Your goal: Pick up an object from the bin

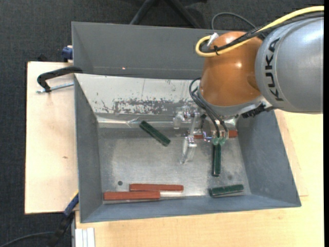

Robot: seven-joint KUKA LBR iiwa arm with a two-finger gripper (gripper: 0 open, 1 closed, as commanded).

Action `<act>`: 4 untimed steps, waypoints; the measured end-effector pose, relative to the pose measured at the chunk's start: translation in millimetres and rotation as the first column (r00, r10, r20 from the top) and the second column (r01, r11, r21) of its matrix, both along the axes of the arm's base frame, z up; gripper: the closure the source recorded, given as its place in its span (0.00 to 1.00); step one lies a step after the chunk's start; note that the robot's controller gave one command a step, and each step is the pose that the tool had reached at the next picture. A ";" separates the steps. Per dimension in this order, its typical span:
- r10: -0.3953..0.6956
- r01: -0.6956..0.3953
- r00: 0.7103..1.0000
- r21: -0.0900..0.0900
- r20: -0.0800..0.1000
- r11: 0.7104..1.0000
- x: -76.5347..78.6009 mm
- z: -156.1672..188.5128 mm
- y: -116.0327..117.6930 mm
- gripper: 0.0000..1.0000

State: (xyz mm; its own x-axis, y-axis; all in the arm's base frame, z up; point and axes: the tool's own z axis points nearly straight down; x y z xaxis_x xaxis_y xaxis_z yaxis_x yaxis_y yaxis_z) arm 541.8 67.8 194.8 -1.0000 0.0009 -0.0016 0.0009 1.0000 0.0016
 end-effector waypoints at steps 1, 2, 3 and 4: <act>0.327 -0.327 0.945 0.000 -0.006 0.945 -40.3 -126.3 7.5 0.00; 0.325 -0.325 0.946 -0.001 0.000 0.946 -38.4 -123.0 7.2 1.00; 0.325 -0.325 0.946 -0.001 0.001 0.946 -38.2 -123.7 7.5 0.00; 0.305 -0.305 0.952 -0.007 0.012 0.952 -26.7 -30.6 -42.4 0.00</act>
Offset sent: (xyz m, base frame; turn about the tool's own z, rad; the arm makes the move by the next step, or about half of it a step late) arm -0.0394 0.0066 -0.1248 -0.3329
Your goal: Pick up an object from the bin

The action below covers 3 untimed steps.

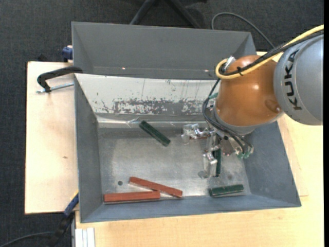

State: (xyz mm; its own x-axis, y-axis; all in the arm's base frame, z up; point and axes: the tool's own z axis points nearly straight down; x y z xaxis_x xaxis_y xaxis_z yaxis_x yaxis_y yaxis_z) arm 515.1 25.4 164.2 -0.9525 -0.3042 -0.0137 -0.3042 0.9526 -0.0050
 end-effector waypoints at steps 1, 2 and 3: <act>0.034 -0.034 0.999 -0.002 -0.010 0.999 35.1 -61.2 -79.1 0.00; -0.001 0.001 1.000 0.000 -0.004 1.000 88.1 -94.0 -122.7 0.00; 0.004 -0.004 1.000 0.001 -0.003 1.000 88.2 -89.2 -119.8 1.00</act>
Offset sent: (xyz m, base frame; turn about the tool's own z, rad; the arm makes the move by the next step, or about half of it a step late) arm 0.0337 -0.0739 -0.0590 -0.0422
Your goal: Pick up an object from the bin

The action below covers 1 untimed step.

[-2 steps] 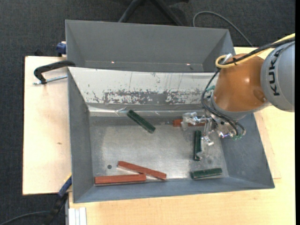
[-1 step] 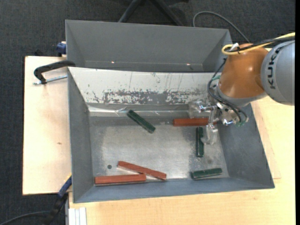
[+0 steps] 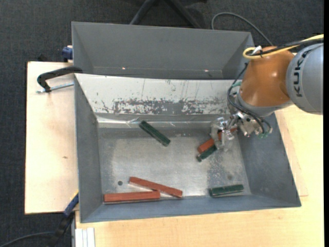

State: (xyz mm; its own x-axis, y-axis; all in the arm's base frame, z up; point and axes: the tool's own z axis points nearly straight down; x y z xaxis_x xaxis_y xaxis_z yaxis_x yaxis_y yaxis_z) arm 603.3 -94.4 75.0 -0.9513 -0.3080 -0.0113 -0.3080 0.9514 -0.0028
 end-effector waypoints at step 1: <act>0.000 0.000 1.000 0.000 0.000 1.000 0.0 0.0 -0.1 1.00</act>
Offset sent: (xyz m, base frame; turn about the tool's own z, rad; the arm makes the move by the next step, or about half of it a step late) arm 0.0000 0.0000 0.0000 0.0000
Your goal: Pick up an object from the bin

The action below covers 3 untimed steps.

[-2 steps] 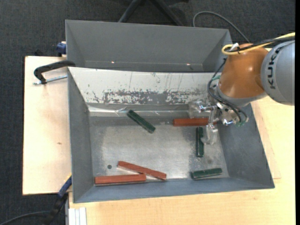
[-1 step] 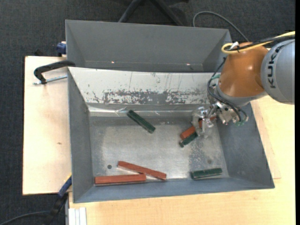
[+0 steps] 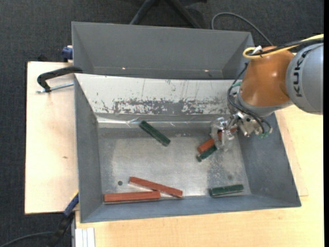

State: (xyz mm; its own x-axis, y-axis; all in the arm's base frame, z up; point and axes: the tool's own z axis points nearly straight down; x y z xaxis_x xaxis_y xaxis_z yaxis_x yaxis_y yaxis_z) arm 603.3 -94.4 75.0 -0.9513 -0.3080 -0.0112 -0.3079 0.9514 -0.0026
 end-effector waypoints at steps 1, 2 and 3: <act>0.000 0.000 1.000 0.000 0.000 1.000 0.0 0.0 0.0 1.00; 0.000 0.000 1.000 0.000 0.000 1.000 0.0 0.0 0.0 1.00; 0.000 0.000 1.000 0.000 0.000 1.000 0.0 0.0 0.0 1.00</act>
Offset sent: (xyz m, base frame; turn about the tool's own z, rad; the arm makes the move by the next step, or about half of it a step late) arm 0.0000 0.0000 0.0000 0.0000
